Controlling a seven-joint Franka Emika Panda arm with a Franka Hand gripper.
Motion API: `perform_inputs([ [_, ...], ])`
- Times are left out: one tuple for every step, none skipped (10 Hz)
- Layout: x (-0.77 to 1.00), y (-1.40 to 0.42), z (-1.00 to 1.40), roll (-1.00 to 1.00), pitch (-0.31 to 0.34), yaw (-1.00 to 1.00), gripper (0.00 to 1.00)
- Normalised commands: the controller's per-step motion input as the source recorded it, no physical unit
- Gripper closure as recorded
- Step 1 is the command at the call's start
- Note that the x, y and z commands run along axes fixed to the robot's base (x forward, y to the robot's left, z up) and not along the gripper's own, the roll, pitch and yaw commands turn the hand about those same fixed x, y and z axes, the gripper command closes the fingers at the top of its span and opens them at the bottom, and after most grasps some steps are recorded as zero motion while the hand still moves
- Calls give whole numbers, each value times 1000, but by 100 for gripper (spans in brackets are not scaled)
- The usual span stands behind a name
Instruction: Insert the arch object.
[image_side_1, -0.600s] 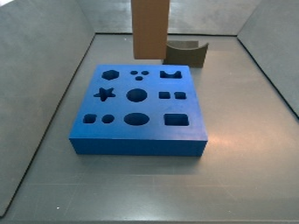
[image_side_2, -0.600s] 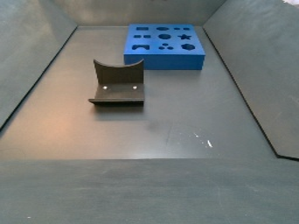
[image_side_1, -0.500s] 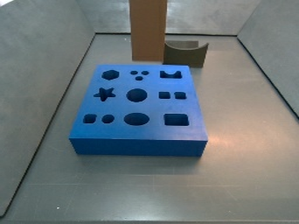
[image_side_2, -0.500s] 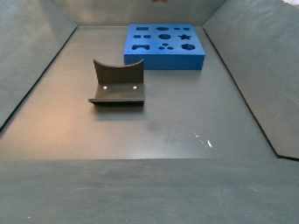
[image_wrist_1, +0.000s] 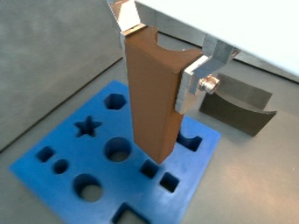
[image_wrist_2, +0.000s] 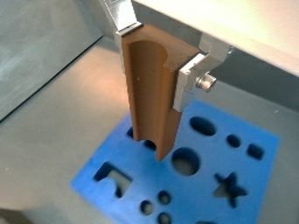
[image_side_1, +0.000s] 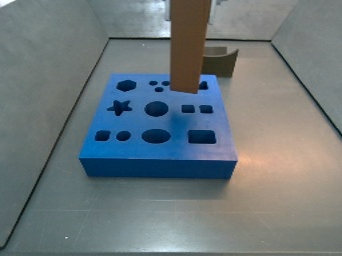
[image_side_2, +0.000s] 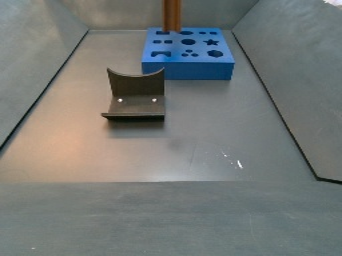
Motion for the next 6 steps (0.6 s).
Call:
perform_inputs([
  [149,349,-383,81,60,0,100],
  [69,323,-371,90,57,0,100],
  [66,329,-380,64,43,-160,100],
  [37,397,-343,31,50,-183,100],
  [114,500,-306,0,63,-160,100],
  [306,494,-360,-34,6,-469,100],
])
